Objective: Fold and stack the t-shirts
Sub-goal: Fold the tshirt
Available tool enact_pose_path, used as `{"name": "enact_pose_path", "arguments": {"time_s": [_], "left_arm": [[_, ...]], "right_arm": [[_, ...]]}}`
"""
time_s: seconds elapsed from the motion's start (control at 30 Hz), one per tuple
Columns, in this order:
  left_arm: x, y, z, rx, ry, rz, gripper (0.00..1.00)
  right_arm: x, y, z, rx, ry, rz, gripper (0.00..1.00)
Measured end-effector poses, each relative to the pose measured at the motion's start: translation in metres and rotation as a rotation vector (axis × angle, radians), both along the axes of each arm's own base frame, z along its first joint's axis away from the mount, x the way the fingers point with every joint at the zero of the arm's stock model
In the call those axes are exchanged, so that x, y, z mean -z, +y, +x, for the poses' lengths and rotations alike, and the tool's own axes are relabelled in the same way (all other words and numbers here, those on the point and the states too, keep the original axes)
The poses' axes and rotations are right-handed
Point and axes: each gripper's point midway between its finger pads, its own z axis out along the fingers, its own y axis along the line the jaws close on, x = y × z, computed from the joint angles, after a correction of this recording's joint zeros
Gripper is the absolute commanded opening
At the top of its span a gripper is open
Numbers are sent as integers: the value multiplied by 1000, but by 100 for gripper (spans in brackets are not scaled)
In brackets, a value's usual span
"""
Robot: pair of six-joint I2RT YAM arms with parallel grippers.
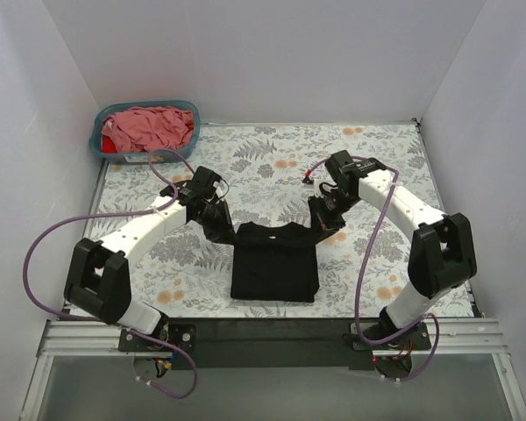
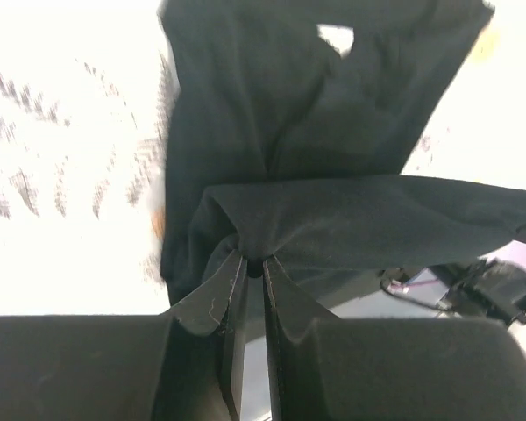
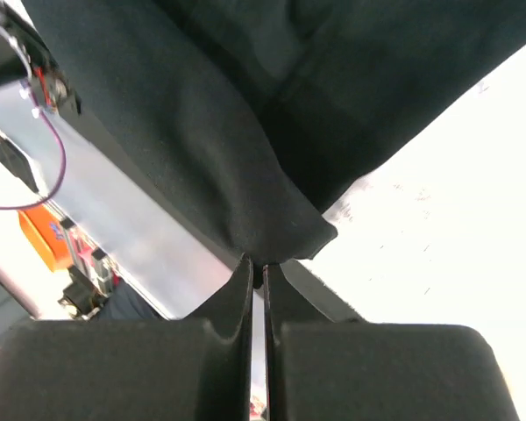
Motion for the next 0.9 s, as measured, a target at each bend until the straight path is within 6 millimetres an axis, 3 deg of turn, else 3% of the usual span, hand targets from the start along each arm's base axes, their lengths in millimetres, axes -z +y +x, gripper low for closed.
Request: {"name": "enact_pose_path", "arguments": {"time_s": [0.17,0.4,0.5,0.53,0.6,0.77,0.9], "left_arm": [[20,3,25,-16,-3,-3,0],[51,-1,46,2,-3,26,0],[63,-1,52,-1,-5,47,8],[67,0,54,-2,-8,53,19],[70,0,59,1,-23,61,30],[61,1,77,-3,-96,73,62],[28,1,85,-15,-198,42,64]], "right_arm": [[19,-4,26,40,4,24,1],[53,-3,47,54,27,17,1],[69,-3,52,61,36,12,3],[74,-4,53,64,36,11,8],[78,-4,54,76,36,3,25],[70,-9,68,122,-59,-32,43],[23,-12,77,182,-277,27,50]]}}
